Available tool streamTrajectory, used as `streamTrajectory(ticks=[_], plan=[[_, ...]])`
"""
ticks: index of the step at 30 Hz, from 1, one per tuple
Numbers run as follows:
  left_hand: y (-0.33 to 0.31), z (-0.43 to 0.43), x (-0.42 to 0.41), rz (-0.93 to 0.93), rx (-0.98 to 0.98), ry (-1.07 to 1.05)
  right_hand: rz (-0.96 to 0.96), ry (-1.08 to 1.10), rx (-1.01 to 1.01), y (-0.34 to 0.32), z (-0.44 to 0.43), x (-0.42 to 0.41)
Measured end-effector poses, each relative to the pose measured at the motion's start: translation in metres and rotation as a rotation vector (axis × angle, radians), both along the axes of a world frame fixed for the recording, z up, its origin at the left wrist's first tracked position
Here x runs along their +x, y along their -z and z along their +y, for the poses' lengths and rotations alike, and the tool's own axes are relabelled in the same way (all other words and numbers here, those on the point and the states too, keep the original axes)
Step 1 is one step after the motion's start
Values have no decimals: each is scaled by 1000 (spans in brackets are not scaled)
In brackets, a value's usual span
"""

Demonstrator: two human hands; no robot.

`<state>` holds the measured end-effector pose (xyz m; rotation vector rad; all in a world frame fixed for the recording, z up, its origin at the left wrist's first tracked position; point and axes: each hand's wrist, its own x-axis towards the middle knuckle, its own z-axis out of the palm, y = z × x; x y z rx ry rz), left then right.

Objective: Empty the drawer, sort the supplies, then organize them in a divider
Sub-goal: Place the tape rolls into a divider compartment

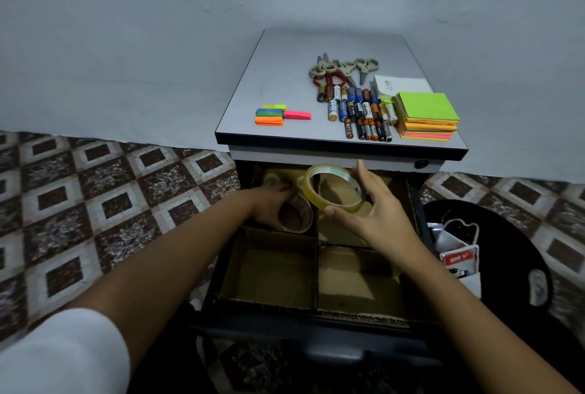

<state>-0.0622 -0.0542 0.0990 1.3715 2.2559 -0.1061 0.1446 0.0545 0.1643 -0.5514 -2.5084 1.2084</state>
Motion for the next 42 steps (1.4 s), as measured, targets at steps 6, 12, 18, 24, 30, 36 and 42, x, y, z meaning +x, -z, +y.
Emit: streamTrajectory(ticks=[6, 12, 18, 24, 30, 36, 42], plan=[[-1, 3, 0, -23, -101, 49, -23, 3, -10, 8, 0, -3], [-18, -12, 7, -88, 85, -4, -46, -19, -4, 21, -2, -11], [-11, -71, 23, 51, 643, -267, -98, -111, 90, 44, -9, -38], [21, -86, 45, -27, 785, -635, -226, -221, 362, 63, -13, -75], [35, -82, 42, -134, 740, -716, -392, -306, 531, 68, -9, -89], [39, -84, 41, -138, 750, -713, -565, -423, 617, 62, -4, -99], [36, -82, 43, -131, 757, -727, -649, -499, 616, 54, 1, -104]])
